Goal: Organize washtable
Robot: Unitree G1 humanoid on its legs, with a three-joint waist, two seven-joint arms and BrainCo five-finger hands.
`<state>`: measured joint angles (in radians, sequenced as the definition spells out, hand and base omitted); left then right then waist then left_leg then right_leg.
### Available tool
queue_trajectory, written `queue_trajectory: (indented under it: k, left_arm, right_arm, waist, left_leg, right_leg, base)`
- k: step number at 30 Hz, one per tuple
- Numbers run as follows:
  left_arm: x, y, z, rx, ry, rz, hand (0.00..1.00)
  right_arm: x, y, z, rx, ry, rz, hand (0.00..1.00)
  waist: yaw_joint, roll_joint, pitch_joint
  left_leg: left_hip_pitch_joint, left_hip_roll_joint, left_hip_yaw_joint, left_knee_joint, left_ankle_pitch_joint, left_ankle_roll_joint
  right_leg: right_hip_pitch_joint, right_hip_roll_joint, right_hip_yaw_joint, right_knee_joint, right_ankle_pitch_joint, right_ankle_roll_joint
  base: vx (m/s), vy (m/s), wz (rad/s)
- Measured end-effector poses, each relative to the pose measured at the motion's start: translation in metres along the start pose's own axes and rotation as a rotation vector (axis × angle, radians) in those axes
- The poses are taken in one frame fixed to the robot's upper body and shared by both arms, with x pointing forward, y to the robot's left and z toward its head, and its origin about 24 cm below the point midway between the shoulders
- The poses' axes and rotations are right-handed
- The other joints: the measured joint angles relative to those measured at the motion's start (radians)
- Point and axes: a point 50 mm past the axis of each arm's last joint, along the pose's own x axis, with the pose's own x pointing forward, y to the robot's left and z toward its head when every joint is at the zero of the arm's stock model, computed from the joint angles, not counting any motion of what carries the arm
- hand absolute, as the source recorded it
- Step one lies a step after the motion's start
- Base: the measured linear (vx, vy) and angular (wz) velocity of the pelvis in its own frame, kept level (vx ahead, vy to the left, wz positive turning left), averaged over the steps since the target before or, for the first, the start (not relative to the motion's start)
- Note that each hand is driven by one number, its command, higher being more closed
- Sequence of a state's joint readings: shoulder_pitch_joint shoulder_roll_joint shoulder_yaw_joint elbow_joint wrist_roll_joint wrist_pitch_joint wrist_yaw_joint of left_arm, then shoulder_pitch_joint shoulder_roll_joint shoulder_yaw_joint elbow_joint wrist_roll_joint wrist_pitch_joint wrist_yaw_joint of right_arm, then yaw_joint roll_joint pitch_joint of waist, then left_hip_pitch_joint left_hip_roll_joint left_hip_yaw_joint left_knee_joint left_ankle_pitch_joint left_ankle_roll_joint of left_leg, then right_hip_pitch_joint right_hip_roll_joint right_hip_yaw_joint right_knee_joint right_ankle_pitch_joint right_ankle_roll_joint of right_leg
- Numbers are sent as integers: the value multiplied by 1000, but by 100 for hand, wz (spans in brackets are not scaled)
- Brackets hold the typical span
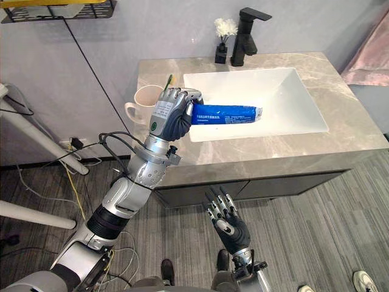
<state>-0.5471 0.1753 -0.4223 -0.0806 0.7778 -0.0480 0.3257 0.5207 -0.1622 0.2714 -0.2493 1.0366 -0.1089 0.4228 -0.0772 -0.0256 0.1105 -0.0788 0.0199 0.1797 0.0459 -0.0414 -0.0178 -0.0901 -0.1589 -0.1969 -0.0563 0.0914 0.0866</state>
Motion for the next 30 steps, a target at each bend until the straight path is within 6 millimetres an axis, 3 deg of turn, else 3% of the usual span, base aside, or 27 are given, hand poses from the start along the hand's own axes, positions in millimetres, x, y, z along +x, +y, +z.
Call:
queue_trajectory:
  k: [7, 12, 22, 30]
  left_arm:
    - [0, -4, 6, -25, -9, -4, 100]
    - [-1, -10, 13, -83, -19, -7, 100]
    - [-1, -14, 21, -173, -7, 18, 100]
    - [-5, -20, 23, -206, 16, 8, 100]
  right_arm:
    - [30, 37, 41, 144, -322, 154, 0]
    - [55, 47, 65, 152, -502, 139, 0]
    - [74, 59, 90, 117, -648, 110, 0]
    - [80, 68, 92, 70, -663, 117, 0]
  waist:
    - [-15, -6, -4]
    - [-3, -6, -7]
    - [13, 1, -11]
    - [36, 22, -27]
  left_leg:
    - [12, 0, 20, -4, 0, 0]
    - [13, -1, 19, -4, 0, 1]
    - [17, -5, -16, -10, 8, 9]
    - [17, -8, -38, -21, 23, 9]
  right_leg:
    - [0, 1, 18, -3, 6, 3]
    - [3, 0, 18, -6, 9, 5]
    - [32, -2, -15, -20, 10, 7]
    - [39, -3, -38, -20, 10, 6]
  base:
    - [-27, -5, -8]
    - [-7, -1, 0]
    - [-19, -15, 10]
    - [-40, -21, 10]
